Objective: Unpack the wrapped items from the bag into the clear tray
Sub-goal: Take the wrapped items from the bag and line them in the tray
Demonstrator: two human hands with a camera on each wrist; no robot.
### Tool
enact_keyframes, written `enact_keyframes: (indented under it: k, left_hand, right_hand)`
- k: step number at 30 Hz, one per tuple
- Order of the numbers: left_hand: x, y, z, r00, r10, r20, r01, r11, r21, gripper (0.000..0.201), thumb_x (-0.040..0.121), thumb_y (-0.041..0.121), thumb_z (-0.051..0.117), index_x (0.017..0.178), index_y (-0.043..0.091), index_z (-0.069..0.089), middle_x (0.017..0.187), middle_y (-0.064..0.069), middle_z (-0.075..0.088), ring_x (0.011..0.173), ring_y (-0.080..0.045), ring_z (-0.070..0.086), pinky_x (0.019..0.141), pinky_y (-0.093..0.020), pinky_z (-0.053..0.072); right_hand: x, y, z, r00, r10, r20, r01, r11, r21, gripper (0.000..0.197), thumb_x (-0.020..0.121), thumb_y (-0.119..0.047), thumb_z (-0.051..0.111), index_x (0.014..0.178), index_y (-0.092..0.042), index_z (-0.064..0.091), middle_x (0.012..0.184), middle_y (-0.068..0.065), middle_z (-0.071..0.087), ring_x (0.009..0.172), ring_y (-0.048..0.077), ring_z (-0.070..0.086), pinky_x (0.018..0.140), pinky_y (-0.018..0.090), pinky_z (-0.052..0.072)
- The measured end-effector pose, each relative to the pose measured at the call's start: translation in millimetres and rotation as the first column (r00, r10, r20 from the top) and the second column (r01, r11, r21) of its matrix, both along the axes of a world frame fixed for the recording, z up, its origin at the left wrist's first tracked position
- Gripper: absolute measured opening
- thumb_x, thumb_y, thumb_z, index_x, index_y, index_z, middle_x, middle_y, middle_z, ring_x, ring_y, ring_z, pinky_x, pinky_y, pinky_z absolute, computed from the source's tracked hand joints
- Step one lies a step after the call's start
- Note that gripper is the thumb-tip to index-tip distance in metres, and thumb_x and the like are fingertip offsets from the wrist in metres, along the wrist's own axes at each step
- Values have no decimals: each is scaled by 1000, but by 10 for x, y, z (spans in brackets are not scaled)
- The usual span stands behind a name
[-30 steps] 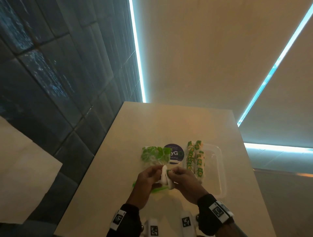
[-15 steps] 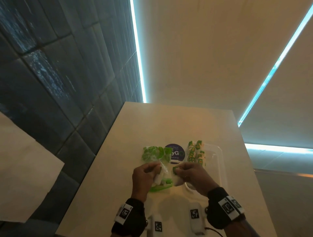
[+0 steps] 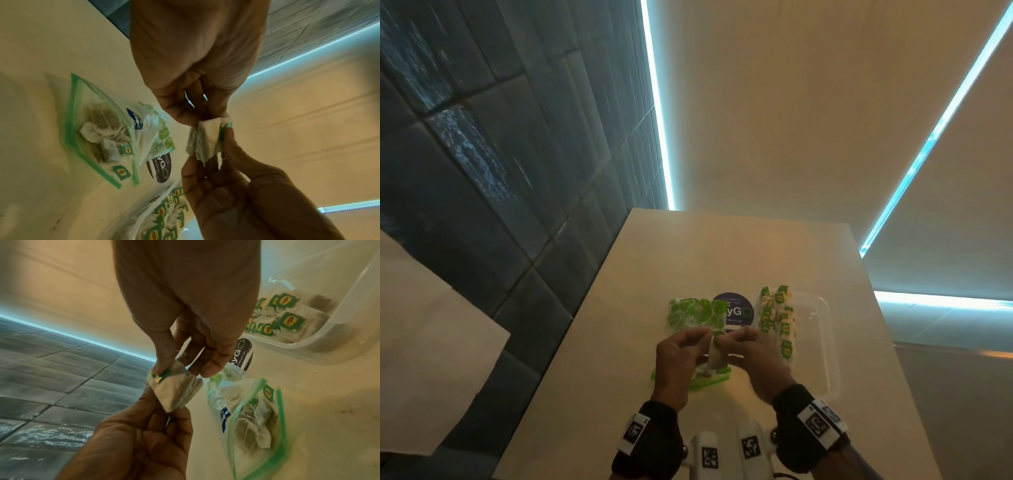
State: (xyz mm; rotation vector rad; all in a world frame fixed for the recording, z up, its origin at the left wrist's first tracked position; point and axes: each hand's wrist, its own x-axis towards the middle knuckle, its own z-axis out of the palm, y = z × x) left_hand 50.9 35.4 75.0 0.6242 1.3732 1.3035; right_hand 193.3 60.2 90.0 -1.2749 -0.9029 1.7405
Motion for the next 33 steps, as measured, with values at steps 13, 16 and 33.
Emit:
enact_keyframes:
  k: [13,16,33]
  left_hand:
    - [-10,27,42,990,-132,-49,133,991,16,16,81,12,74,97,10,75,94,-10,76,88,-26,72,77,-37,59]
    - [-21,40,-2,964,-173,-200,170,985,-33,17,76,9,79,91,16,76,88,-6,76,84,-22,71,70,-32,58]
    - [-200,-213,-471,486,-317,-815,305,935,-181,22,84,18,62,88,34,77,92,15,75,87,-3,68,81,-19,51]
  right_hand:
    - [83,13,-39,997,-81,-13,82,993,88,13,78,4,71,85,4,60,84,17,64,79,30,62,78,47,55]
    - [88,20,-67,995,-97,-30,99,992,76,22,78,3,71,96,7,59,89,19,64,81,31,63,79,47,55]
    - [193,42,-72,982,-144,119,133,986,98,15,84,2,66,94,14,67,93,22,68,83,24,61,77,40,54]
